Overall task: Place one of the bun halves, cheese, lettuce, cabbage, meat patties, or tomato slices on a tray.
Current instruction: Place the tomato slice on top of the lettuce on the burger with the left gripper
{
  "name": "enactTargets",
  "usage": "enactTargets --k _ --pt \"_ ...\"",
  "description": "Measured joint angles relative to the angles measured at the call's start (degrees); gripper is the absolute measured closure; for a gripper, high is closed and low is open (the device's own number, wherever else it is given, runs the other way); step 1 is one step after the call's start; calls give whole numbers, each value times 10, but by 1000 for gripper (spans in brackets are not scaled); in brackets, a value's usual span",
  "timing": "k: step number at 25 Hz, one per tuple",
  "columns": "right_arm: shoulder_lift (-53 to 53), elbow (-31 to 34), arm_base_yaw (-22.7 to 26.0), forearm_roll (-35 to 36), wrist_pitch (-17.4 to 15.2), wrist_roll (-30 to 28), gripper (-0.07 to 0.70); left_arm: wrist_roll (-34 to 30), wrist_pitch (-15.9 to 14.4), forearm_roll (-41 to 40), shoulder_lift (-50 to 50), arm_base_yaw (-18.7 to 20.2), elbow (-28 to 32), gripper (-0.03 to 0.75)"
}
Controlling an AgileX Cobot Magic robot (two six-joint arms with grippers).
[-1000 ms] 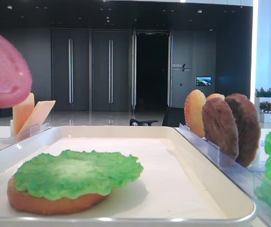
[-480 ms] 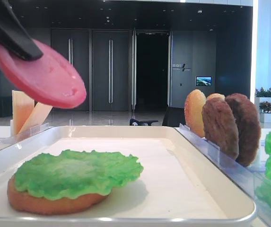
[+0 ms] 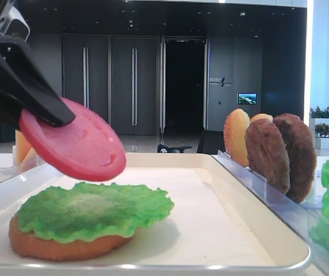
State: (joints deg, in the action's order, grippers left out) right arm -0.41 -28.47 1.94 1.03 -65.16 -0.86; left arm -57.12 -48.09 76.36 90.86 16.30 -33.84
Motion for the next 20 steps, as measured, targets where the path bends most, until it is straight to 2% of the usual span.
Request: enactTargets --k 7,20 --pt "0 0 0 0 0 0 91 -44 -1 25 25 0 -2 661" --pt "0 0 0 0 0 0 91 -74 -1 59 65 0 -3 661"
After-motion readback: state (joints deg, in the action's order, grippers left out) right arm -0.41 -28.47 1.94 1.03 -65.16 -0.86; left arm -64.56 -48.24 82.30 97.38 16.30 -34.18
